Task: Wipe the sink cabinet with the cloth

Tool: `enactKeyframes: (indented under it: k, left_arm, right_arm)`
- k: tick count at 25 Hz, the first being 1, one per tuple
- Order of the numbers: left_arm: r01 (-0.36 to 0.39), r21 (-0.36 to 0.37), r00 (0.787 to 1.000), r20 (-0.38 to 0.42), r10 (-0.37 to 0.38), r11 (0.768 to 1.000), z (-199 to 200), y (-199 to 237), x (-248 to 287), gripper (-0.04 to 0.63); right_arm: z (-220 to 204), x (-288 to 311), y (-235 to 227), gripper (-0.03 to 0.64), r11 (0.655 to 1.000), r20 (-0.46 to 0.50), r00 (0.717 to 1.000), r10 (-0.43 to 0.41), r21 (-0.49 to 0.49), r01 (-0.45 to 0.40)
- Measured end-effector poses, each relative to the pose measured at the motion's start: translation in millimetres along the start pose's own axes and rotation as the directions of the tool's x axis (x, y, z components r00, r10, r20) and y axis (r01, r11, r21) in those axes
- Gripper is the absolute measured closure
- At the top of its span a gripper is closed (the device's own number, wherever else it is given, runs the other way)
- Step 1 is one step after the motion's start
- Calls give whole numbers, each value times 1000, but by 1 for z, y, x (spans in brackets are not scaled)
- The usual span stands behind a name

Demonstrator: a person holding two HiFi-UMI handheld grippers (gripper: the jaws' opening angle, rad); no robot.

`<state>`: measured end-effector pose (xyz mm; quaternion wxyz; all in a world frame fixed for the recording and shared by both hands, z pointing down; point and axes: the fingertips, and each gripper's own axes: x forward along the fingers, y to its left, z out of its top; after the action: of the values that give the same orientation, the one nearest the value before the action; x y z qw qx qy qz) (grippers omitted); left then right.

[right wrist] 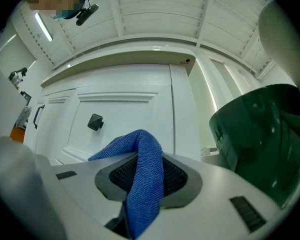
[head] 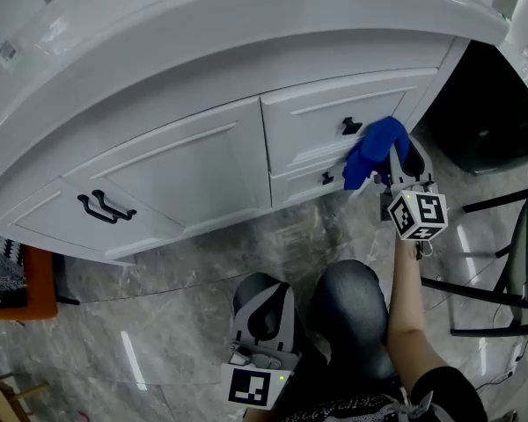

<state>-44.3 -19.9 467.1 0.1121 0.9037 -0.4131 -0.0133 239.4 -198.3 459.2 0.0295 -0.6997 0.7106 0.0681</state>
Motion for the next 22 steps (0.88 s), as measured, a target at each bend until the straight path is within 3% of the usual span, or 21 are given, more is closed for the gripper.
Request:
enactKeyframes:
  k: [7,14,16,18,20,22]
  left_arm:
    - [-20,-18,1000,-5,20,1000,-10,11,2,591]
    - [-45,-21,999,-7,45,999,-8,23,0,591]
    - [-28,-27,999,-21,28,999,-13,20,2,591]
    - [-14,-36,1000,-28,13,999,-17,17,4,591]
    - [-5,-39,1000,-25,4,999,-16,15,4,591]
    - [-2,-30,1000,-29,1,1000,-17,15,3,591]
  right_arm:
    - [-2,-9,-10,502,999,16,998,-52,-8,53]
    - [-24,-23,-13,502,989,-94,985,-145,-7,145]
    - [-24,-29,10,502,996,-90,992,-83,24,86]
    - [-23,-35,50,502,998,-82,996,43,41,-39]
    - [-21,-39,96,502,980,-71,978,195,50,-191]
    - [-19,-40,139,502,942,-54,942,332,64,-329]
